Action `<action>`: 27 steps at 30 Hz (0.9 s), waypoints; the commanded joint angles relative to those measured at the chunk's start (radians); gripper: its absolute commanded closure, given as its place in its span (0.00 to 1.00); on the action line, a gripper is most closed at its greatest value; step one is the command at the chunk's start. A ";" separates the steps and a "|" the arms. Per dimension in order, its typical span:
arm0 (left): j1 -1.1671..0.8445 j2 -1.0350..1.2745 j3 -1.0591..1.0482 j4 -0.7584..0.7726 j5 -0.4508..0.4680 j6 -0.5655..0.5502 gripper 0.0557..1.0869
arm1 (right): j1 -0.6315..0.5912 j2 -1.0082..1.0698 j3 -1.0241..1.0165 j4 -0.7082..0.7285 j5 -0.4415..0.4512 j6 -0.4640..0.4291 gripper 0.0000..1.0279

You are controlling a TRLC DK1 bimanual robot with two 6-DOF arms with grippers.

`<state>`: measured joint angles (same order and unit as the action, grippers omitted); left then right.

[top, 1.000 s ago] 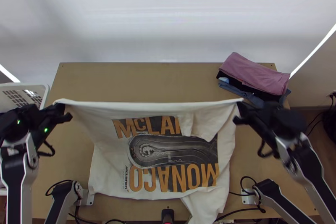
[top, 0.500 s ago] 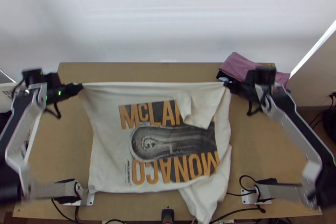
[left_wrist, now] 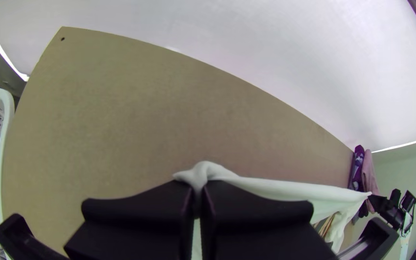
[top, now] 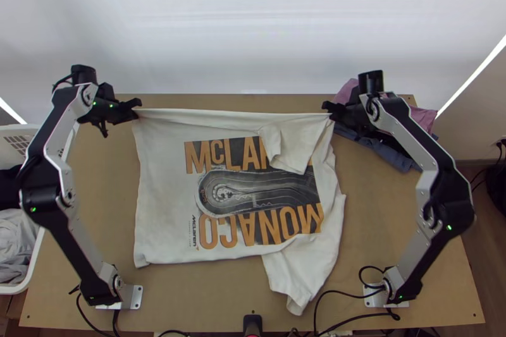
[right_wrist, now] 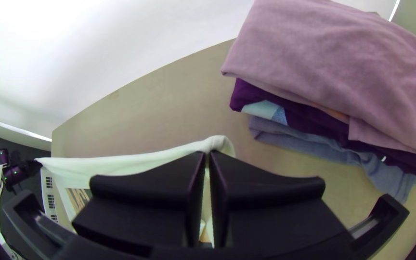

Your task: Fold the t-shirt

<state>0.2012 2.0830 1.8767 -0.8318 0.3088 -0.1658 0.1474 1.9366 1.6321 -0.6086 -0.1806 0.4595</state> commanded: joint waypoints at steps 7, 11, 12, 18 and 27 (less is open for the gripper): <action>-0.014 0.061 0.170 -0.202 -0.051 -0.043 0.96 | -0.031 0.121 0.245 -0.214 0.024 0.016 0.97; -0.019 0.012 0.134 -0.257 -0.053 -0.034 0.96 | -0.026 0.142 0.291 -0.341 0.020 0.011 0.97; -0.017 -0.011 0.110 -0.257 -0.053 -0.032 0.96 | -0.023 0.137 0.290 -0.370 0.018 0.007 0.97; -0.003 -0.129 -0.040 -0.240 -0.043 0.012 0.97 | -0.008 0.074 0.193 -0.485 0.013 -0.045 0.97; 0.040 -0.308 -0.315 -0.184 0.013 0.104 0.96 | -0.008 -0.059 -0.011 -0.474 0.013 -0.097 0.97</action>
<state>0.2203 1.8362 1.6455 -1.0378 0.3298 -0.0975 0.1436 1.9411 1.6844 -1.0740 -0.1848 0.3874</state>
